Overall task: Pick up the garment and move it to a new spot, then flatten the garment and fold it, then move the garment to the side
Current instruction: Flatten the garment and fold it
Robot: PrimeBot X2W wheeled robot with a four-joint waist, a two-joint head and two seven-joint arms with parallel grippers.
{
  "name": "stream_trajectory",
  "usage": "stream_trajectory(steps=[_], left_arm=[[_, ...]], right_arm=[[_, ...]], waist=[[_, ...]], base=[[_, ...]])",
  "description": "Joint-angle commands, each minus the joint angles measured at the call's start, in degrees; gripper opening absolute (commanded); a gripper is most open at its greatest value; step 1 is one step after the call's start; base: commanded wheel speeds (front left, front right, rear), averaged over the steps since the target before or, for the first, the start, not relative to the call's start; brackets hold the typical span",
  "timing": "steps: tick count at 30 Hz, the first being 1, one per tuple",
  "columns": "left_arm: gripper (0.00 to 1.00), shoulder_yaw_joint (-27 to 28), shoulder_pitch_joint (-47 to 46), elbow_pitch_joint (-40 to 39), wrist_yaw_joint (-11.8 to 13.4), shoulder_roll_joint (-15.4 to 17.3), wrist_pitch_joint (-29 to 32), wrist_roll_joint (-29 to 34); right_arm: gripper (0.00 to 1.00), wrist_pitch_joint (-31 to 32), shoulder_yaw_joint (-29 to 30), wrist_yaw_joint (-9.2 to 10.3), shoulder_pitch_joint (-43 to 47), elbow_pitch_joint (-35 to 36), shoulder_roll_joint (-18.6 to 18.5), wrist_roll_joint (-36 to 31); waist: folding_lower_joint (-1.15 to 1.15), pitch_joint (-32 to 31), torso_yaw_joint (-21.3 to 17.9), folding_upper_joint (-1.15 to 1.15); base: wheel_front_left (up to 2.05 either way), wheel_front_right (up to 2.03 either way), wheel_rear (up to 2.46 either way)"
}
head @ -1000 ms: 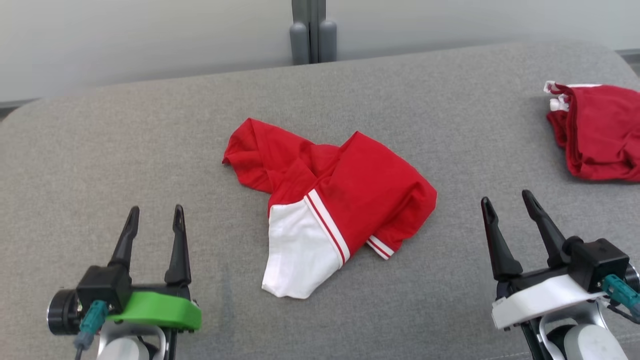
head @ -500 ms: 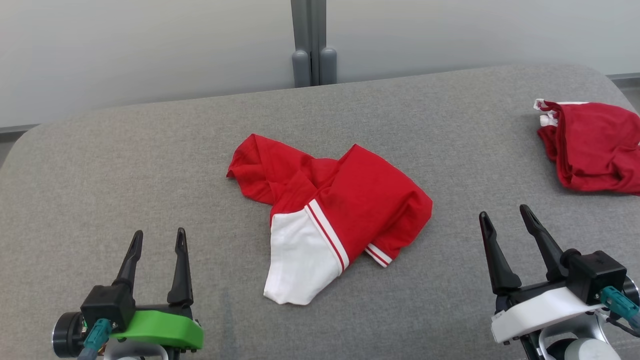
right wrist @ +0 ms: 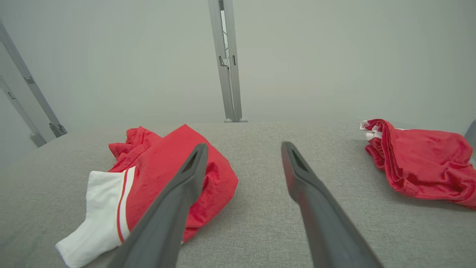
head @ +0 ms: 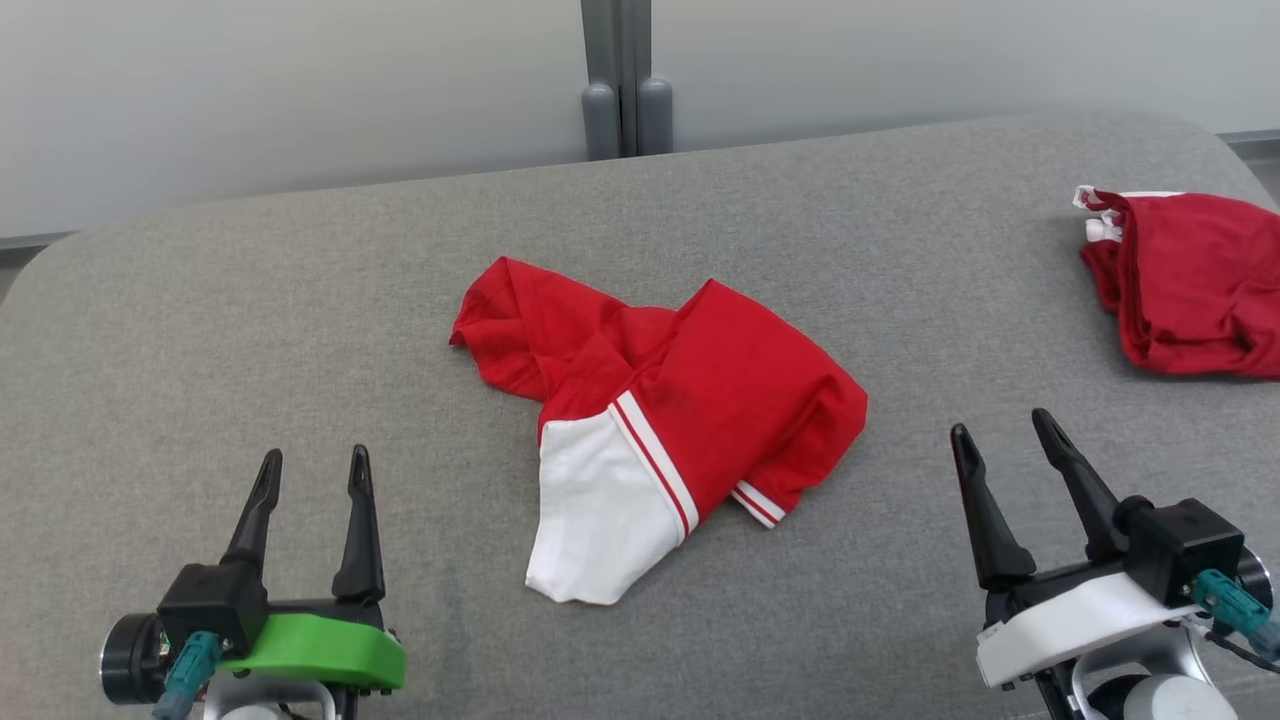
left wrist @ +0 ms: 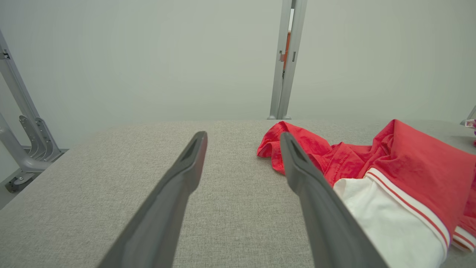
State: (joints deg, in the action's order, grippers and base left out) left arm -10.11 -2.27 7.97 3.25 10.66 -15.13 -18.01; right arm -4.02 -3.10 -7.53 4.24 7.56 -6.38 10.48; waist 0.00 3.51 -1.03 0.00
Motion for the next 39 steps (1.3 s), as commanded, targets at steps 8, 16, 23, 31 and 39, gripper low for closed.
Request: stream_trajectory(steps=[8,16,23,31,39], left_arm=[[1.00,-0.5,-6.2,-3.5,-0.9,-1.2,0.0,2.5],[1.00,-0.7,-10.6,-4.8,-2.0,-3.9,0.0,4.1],[1.00,-0.6,-12.5,-4.6,-2.7,-5.7,0.0,5.3],[1.00,0.8,-12.0,-4.7,-3.1,-6.9,0.0,6.3],[1.00,2.5,-11.0,-4.5,-3.8,-7.0,0.0,7.6]], right_arm=[[1.00,3.0,-13.2,0.08,-7.1,-4.6,-3.8,1.3],[1.00,4.7,-29.3,0.09,-17.0,-14.8,-5.6,3.4],[1.00,9.2,-38.0,0.09,-23.8,-23.5,-7.1,4.5],[0.00,11.6,-39.7,0.10,-26.9,-28.4,-7.2,6.4],[0.00,0.2,-35.9,0.10,-28.0,-17.0,-6.6,8.5]], waist=[[0.00,7.8,4.0,0.00],[0.00,13.7,9.5,0.00],[0.00,16.0,12.6,0.00],[0.00,16.3,12.5,0.00],[0.00,15.0,8.6,0.00]], base=[[0.00,0.00,0.00],[0.00,0.00,0.00],[0.00,0.00,0.00],[0.00,0.00,0.00],[0.00,0.00,0.00]])
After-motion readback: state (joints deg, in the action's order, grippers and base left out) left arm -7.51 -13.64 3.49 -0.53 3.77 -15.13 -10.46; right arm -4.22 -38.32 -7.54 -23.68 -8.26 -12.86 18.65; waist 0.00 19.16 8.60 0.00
